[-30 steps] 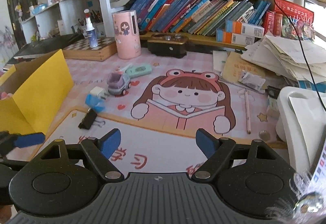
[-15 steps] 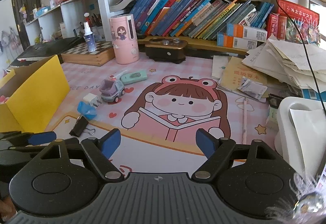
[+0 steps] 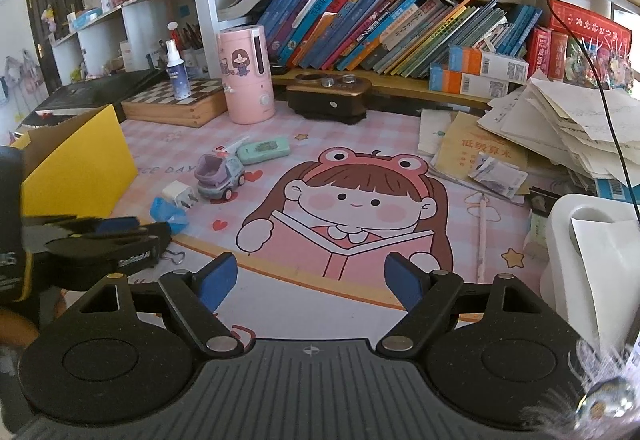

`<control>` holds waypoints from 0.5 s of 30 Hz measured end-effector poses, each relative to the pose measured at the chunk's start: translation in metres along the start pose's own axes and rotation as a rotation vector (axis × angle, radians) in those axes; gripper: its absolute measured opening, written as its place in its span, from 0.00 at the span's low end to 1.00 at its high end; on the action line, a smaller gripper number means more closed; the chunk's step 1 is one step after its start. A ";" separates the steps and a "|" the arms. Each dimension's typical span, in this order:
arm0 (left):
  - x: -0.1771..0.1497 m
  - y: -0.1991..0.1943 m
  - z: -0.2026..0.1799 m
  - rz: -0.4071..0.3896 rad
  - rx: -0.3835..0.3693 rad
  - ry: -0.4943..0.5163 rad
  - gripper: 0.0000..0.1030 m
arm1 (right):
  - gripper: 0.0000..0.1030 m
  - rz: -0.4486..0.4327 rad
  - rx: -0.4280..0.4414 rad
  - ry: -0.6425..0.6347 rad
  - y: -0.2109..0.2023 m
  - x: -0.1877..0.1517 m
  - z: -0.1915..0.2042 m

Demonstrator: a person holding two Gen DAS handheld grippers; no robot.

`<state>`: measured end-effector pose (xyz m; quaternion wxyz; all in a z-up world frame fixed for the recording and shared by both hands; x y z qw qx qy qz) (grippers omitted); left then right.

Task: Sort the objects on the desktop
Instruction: 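Reach the left tool down to the black binder clip and grasp it, then grasp the blue plastic bag with the right tool while the left tool holds the clip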

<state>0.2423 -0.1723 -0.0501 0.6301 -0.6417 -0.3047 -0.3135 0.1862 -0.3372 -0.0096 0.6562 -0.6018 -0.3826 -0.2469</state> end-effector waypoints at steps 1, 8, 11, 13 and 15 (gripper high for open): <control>-0.001 0.002 -0.003 -0.006 0.012 0.029 0.18 | 0.77 0.001 -0.001 0.001 0.000 0.000 -0.001; -0.005 -0.003 -0.001 -0.037 0.045 0.118 0.00 | 0.77 0.019 0.007 0.014 0.006 -0.001 -0.001; -0.004 -0.015 0.009 -0.042 0.033 0.086 0.00 | 0.77 0.025 0.030 0.010 0.010 0.000 0.004; -0.003 -0.026 0.017 -0.043 0.028 0.051 0.00 | 0.77 0.030 0.051 0.008 0.014 0.002 0.009; -0.005 -0.036 0.025 -0.040 0.020 0.022 0.00 | 0.77 0.033 0.074 0.006 0.019 0.005 0.014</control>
Point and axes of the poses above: each gripper's, at about its wrist camera, not at the fingertips, and y roughly the way its jaws point, z to its left, x to its top, the point moved 1 cm from there along y, roughly the way its jaws point, and after that the axes turned 8 degrees about -y, right-handed, at the moved point
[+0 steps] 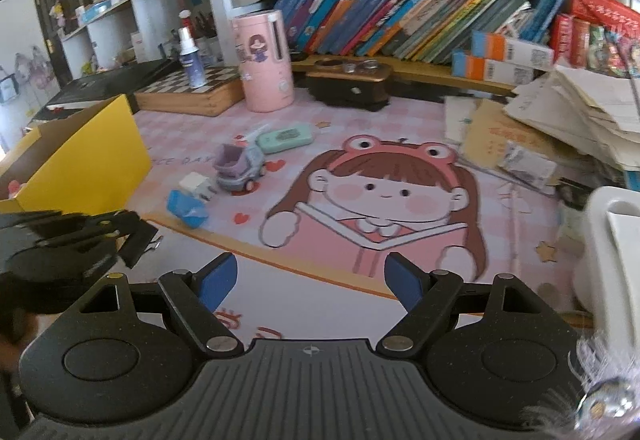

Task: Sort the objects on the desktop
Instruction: 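Grasp the blue plastic bag with the right tool while the left tool holds the clip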

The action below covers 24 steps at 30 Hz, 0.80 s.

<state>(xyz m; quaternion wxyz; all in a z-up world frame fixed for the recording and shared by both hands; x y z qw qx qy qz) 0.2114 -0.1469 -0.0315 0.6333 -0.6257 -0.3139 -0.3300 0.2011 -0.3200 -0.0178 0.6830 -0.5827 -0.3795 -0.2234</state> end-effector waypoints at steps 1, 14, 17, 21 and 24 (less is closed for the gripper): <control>-0.001 -0.007 0.005 0.005 -0.007 -0.017 0.00 | 0.77 0.001 0.011 0.000 0.002 0.002 0.002; -0.025 -0.053 0.039 0.009 0.019 -0.105 0.00 | 0.77 0.023 0.172 -0.119 0.055 0.019 0.043; -0.031 -0.058 0.046 0.026 0.045 -0.138 0.00 | 0.69 0.015 0.205 -0.197 0.072 0.025 0.053; -0.038 -0.068 0.057 0.032 0.082 -0.186 0.00 | 0.65 0.008 0.258 -0.288 0.092 0.032 0.066; -0.040 -0.074 0.065 0.031 0.114 -0.226 0.00 | 0.65 0.006 0.279 -0.352 0.107 0.036 0.076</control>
Point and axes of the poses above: each gripper's, at about its wrist camera, not at the fingertips, and y roughly the way its jaws point, z to its left, x to its top, the point moved 1 cm from there along y, roughly the way its jaws point, and after that the axes turned 8 degrees about -y, right-handed, at the moved point
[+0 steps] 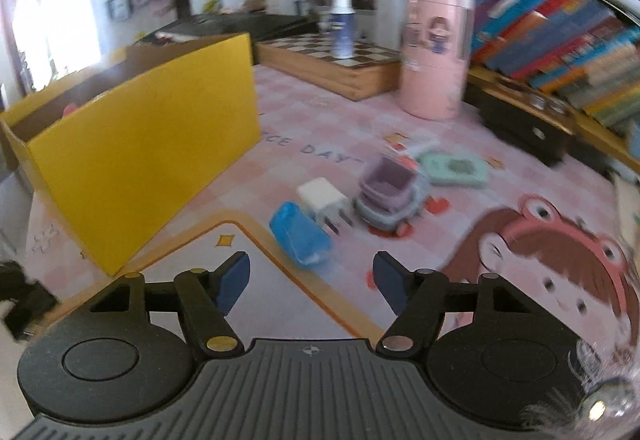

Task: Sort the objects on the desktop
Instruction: 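Grasp the blue plastic bag with the right tool while the left tool holds the clip, then carry the blue bag and binder clip with both tools over the yellow box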

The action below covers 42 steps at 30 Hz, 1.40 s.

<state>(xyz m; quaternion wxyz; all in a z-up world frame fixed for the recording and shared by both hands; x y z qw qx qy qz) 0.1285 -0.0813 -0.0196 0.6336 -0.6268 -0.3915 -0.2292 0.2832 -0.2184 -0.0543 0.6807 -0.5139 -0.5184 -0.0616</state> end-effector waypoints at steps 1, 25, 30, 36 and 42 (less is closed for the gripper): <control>0.000 -0.002 0.003 -0.001 0.010 -0.011 0.00 | 0.65 0.002 0.001 -0.014 0.005 0.001 0.001; -0.005 -0.020 0.018 -0.030 0.067 -0.072 0.00 | 0.23 -0.013 0.002 -0.064 0.026 0.011 0.005; -0.003 -0.023 0.020 -0.045 0.049 -0.078 0.00 | 0.23 -0.032 0.012 -0.009 0.001 0.012 0.009; -0.001 -0.023 0.029 -0.049 0.010 -0.109 0.00 | 0.23 -0.024 0.035 0.070 -0.034 0.011 0.022; 0.001 -0.027 0.043 -0.065 -0.034 -0.118 0.00 | 0.23 -0.012 0.049 0.134 -0.066 0.011 0.043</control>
Point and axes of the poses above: each gripper's, at about its wrist camera, not at the fingertips, and y roughly the way its jaws point, z to its left, x to its top, the point moved 1 cm from there along y, roughly the way its jaws point, and after that the axes turned 8 degrees about -y, right-handed, at the moved point
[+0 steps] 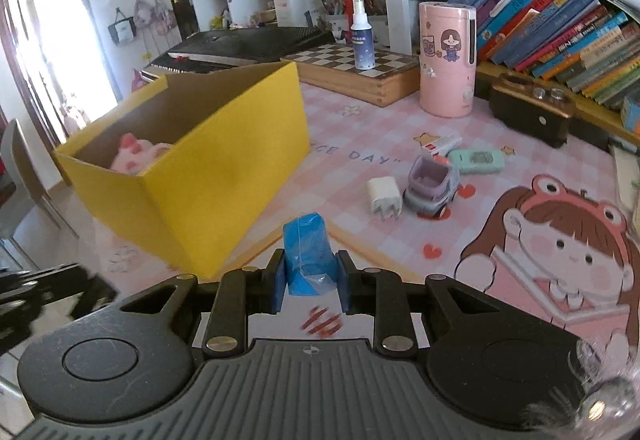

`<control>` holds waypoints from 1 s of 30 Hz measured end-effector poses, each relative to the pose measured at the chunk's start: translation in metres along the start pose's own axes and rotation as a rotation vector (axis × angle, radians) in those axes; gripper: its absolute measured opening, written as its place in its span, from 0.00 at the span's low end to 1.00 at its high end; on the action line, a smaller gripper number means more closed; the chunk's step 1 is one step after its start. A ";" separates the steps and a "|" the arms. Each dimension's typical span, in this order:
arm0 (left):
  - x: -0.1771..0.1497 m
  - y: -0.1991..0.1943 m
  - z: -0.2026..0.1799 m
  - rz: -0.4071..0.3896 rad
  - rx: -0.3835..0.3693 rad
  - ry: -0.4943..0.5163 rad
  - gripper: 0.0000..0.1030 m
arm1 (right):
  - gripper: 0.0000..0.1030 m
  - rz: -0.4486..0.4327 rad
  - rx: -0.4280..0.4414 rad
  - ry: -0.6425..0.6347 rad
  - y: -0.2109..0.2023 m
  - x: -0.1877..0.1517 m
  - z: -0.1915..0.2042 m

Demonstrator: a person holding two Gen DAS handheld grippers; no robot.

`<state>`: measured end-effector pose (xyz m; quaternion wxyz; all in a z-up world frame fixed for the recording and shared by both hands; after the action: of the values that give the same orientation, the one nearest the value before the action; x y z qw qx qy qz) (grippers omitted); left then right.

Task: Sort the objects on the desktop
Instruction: 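Carry the blue bag and binder clip with both tools over the yellow box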

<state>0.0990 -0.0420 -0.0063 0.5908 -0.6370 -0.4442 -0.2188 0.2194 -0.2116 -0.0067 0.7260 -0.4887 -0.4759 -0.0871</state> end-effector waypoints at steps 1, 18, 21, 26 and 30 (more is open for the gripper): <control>0.001 -0.001 0.003 -0.002 -0.007 -0.002 0.00 | 0.23 0.000 0.002 -0.002 -0.004 -0.001 0.005; 0.003 -0.026 0.069 0.026 -0.111 0.050 0.00 | 0.22 0.069 -0.020 -0.009 -0.034 -0.028 0.113; 0.001 -0.030 0.082 0.041 -0.124 0.059 0.00 | 0.22 0.083 -0.025 -0.005 -0.036 -0.033 0.133; -0.003 -0.040 0.100 0.054 -0.160 0.085 0.00 | 0.22 0.113 -0.029 0.015 -0.038 -0.045 0.163; -0.007 -0.046 0.112 0.062 -0.179 0.104 0.00 | 0.22 0.120 -0.039 0.019 -0.040 -0.051 0.184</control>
<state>0.0297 0.0577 -0.0091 0.5603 -0.6883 -0.3717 -0.2722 0.0572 -0.1038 -0.0087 0.7246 -0.5295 -0.4373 -0.0574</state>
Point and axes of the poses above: each gripper's, at about its wrist camera, not at the fingertips, and y roughly the way its jaws point, z to its left, x to its top, the point moved 1 cm from there along y, roughly the way its jaws point, and after that the axes turned 8 degrees about -y, right-handed, at the moved point
